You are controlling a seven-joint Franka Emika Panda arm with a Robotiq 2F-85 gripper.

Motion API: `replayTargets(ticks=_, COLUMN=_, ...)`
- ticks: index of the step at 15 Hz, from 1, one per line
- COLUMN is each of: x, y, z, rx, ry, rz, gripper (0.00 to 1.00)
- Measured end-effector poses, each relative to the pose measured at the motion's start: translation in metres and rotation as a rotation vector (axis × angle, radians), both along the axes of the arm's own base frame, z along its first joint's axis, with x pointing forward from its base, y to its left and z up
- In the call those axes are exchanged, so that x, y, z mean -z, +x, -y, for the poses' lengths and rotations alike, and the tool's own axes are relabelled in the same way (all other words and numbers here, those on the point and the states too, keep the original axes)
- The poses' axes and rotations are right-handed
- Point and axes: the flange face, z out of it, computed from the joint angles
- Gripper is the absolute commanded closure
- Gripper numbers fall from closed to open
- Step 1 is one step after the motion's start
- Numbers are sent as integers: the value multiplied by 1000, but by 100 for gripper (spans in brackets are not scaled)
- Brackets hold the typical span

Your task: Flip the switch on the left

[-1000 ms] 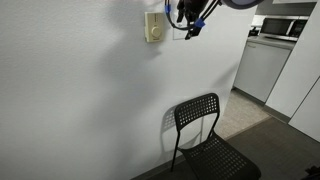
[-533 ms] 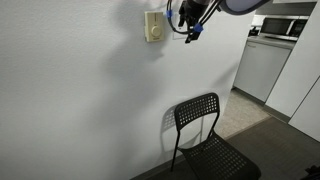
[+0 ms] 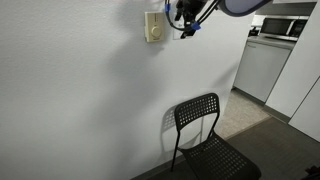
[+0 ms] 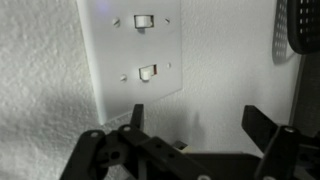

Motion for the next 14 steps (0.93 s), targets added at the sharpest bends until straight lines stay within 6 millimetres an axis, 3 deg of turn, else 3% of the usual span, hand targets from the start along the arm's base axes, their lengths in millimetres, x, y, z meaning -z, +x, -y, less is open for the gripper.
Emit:
replayTargets(ticks=6, x=1, y=7, z=20, rx=55, ry=-49, rz=42, gripper=0)
replayTargets(ticks=14, x=9, y=7, z=22, rx=92, ry=-36, rz=45, gripper=0)
